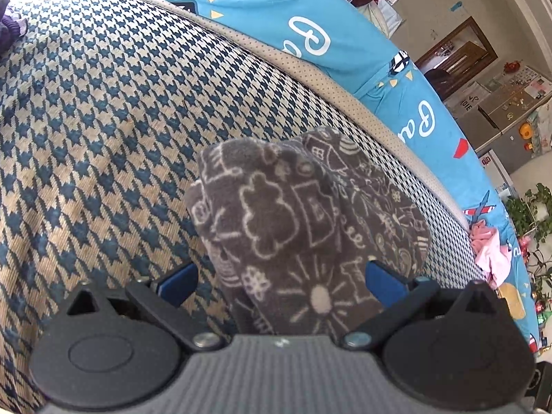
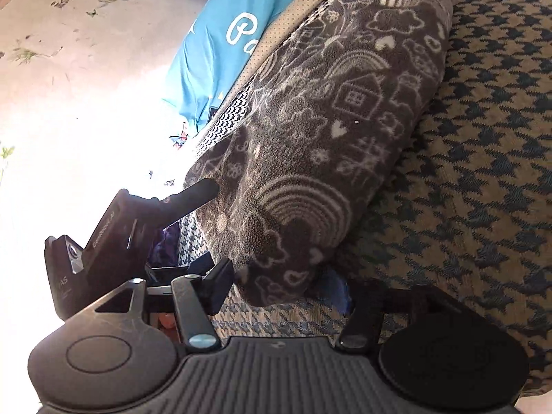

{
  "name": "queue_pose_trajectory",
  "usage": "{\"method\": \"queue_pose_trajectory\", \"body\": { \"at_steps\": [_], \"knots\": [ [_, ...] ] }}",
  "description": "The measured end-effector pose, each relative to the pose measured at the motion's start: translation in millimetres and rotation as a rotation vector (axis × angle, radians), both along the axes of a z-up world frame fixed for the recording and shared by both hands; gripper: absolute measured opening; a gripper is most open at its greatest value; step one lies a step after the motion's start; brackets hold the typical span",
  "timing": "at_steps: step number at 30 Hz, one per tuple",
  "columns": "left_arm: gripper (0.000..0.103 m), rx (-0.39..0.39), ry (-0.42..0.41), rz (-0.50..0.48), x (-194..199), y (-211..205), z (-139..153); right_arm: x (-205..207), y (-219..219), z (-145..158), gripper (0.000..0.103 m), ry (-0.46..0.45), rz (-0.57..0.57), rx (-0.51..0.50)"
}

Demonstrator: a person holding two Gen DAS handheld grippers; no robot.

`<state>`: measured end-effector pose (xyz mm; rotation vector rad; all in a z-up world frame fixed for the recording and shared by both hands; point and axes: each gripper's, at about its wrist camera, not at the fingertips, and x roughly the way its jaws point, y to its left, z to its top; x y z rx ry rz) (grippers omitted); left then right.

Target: Fold clothes

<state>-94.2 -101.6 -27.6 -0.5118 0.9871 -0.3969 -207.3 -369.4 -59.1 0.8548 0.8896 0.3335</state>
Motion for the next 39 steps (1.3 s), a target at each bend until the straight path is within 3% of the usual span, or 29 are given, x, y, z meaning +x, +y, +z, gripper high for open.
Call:
{"method": "queue_pose_trajectory", "body": {
  "at_steps": [9, 15, 23, 26, 34, 39],
  "knots": [
    [0.103, -0.026, 0.043, -0.013, 0.9, -4.5, -16.8, -9.5, -27.3, 17.5, 0.060, -0.083, -0.040, -0.127],
    [0.103, -0.050, 0.052, -0.013, 5.0, -2.2, -21.7, 14.0, -69.2, 25.1, 0.062, -0.046, -0.102, -0.095],
    [0.103, -0.002, 0.028, -0.030, 6.5, -11.2, -18.7, 50.9, -96.7, 53.7, 0.067, -0.104, -0.026, -0.371],
    [0.103, -0.006, 0.029, -0.029, 8.1, -13.7, -18.8, 56.8, -107.5, 54.2, 0.068, -0.097, -0.027, -0.405],
    [0.103, -0.024, 0.032, -0.039, 10.9, -18.3, -21.2, 70.5, -147.6, 32.2, 0.068, -0.015, -0.116, -0.148],
    [0.103, -0.034, 0.029, -0.041, 10.9, -18.8, -22.9, 72.4, -160.0, 18.3, 0.069, 0.034, -0.152, -0.076]
  ]
}}
